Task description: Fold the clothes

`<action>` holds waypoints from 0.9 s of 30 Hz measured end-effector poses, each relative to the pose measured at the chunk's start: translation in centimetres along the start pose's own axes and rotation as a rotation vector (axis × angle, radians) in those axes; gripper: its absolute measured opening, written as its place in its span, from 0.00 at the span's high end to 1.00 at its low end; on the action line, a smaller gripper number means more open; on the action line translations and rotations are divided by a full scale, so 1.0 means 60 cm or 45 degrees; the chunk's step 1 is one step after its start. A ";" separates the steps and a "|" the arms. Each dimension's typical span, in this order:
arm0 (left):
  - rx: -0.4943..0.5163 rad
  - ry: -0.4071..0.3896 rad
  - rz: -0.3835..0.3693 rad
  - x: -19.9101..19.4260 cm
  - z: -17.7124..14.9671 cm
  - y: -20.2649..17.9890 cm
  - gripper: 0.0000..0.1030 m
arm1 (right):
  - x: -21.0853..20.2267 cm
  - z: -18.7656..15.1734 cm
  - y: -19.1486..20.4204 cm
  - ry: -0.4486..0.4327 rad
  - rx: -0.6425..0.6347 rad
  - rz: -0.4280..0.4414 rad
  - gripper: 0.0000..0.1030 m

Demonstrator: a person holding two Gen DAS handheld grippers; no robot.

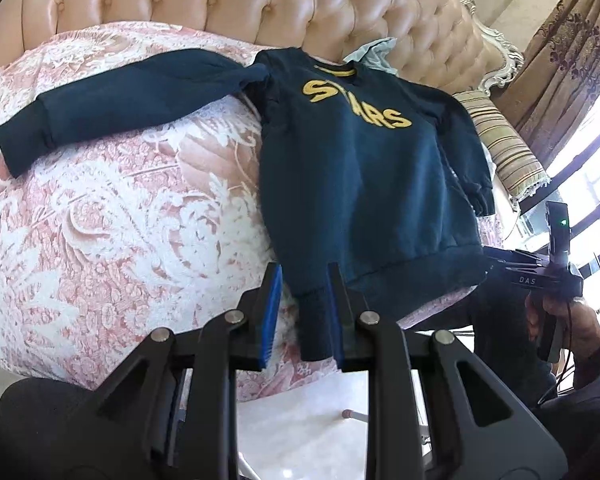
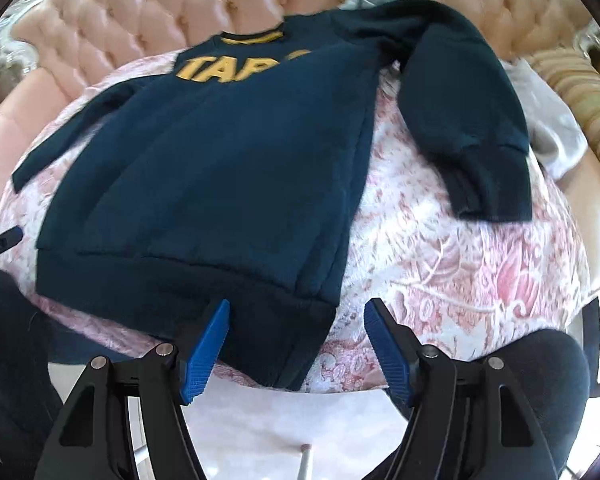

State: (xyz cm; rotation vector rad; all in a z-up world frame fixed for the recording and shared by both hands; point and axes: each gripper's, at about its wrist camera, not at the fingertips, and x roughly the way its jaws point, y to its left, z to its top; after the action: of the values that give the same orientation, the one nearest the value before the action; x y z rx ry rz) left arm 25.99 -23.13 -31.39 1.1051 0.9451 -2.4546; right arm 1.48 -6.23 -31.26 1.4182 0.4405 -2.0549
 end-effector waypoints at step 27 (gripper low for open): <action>-0.017 0.133 0.103 0.040 -0.005 0.008 0.76 | -0.001 -0.014 0.022 -0.030 -0.014 -0.088 0.65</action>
State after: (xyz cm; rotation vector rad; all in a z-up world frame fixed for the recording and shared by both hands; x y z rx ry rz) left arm 24.78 -23.28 -33.53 1.2529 0.9262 -2.3432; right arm 2.93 -6.73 -31.41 1.3887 0.4968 -2.1188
